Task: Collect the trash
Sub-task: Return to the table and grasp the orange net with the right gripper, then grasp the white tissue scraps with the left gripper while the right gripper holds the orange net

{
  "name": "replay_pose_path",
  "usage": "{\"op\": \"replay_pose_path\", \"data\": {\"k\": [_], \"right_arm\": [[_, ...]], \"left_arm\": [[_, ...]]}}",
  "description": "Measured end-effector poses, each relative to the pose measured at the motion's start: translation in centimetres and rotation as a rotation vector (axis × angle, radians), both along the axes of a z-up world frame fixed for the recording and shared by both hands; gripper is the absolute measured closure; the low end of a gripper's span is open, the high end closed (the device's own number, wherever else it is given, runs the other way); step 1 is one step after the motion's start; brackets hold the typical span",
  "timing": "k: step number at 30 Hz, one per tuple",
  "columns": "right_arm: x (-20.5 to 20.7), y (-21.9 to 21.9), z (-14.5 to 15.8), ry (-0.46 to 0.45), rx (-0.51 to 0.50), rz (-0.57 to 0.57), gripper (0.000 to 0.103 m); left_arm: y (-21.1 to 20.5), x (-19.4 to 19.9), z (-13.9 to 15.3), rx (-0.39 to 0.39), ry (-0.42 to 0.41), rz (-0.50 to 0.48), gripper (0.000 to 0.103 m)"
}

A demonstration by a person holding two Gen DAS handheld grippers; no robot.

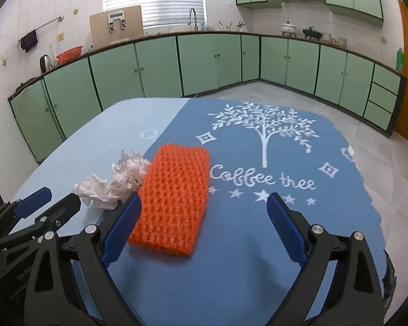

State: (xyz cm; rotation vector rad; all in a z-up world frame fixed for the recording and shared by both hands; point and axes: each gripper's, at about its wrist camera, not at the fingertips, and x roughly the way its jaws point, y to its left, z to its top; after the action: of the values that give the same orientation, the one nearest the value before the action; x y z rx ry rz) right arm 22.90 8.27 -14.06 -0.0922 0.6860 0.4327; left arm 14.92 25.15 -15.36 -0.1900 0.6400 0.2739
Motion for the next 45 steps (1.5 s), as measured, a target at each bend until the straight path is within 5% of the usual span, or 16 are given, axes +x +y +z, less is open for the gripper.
{"op": "replay_pose_path", "data": {"k": [8, 12, 35, 37, 39, 45], "right_arm": [[0.7, 0.5, -1.0, 0.096, 0.019, 0.07, 0.052], [0.9, 0.6, -1.2, 0.131, 0.034, 0.088, 0.088], [2.0, -6.1, -0.1, 0.062, 0.013, -0.027, 0.091], [2.1, -6.7, -0.1, 0.062, 0.014, -0.034, 0.091], [2.0, -7.3, -0.1, 0.061, 0.011, -0.042, 0.091], [1.4, -8.8, 0.2, 0.058, 0.02, -0.061, 0.091]], "left_arm": [[1.0, -0.1, -0.2, -0.026, 0.012, 0.03, 0.041], [1.7, -0.3, -0.3, -0.022, 0.017, 0.04, 0.041], [-1.8, 4.1, -0.3, -0.008, 0.038, -0.093, 0.041], [-2.1, 4.7, -0.7, -0.012, 0.056, -0.102, 0.05], [-2.1, 5.3, -1.1, -0.028, 0.087, -0.1, 0.071], [-2.5, 5.1, -0.8, 0.002, 0.075, -0.082, 0.086]]}}
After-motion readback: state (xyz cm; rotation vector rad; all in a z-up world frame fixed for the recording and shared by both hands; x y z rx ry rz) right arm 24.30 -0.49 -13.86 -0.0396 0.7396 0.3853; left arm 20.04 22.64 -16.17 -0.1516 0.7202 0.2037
